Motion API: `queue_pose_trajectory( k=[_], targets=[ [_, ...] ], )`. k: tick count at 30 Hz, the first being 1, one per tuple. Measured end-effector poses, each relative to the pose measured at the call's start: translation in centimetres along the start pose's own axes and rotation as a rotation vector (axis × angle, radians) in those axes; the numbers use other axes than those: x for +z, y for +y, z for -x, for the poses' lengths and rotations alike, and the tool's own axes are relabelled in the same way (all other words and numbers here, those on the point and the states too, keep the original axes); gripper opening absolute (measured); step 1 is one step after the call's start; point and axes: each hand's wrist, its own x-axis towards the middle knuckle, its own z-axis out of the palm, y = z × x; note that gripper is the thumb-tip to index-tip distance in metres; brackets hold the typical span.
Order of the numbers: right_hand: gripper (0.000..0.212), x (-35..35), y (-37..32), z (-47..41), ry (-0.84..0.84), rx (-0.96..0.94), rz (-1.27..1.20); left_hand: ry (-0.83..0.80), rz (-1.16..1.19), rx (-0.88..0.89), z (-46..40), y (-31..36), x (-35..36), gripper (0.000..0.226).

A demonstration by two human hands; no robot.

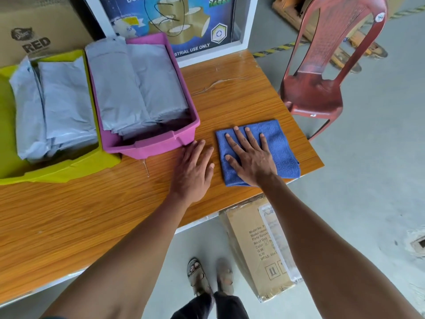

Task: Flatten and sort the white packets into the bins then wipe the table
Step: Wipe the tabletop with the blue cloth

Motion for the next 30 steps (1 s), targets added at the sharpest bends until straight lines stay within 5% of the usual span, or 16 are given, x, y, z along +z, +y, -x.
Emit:
queue_pose_trajectory(
  k=[6,13,21,30],
  targets=[
    [0.064,-0.3,1.2,1.9,-0.023,-0.100,0.016,0.006,0.015,-0.093,-0.6,3.1,1.3,0.054],
    [0.067,-1.1,6.7,-3.8,-0.022,-0.007,0.003,0.022,0.024,-0.149,-3.2,4.8,2.4,0.058],
    [0.065,-0.6,9.8,4.8,-0.029,-0.119,0.051,-0.056,-0.074,-0.324,-3.5,7.0,2.2,0.064],
    [0.067,-1.3,13.1,-3.7,-0.006,-0.145,0.018,-0.075,-0.103,-0.393,-3.9,7.7,2.3,0.063]
  ],
)
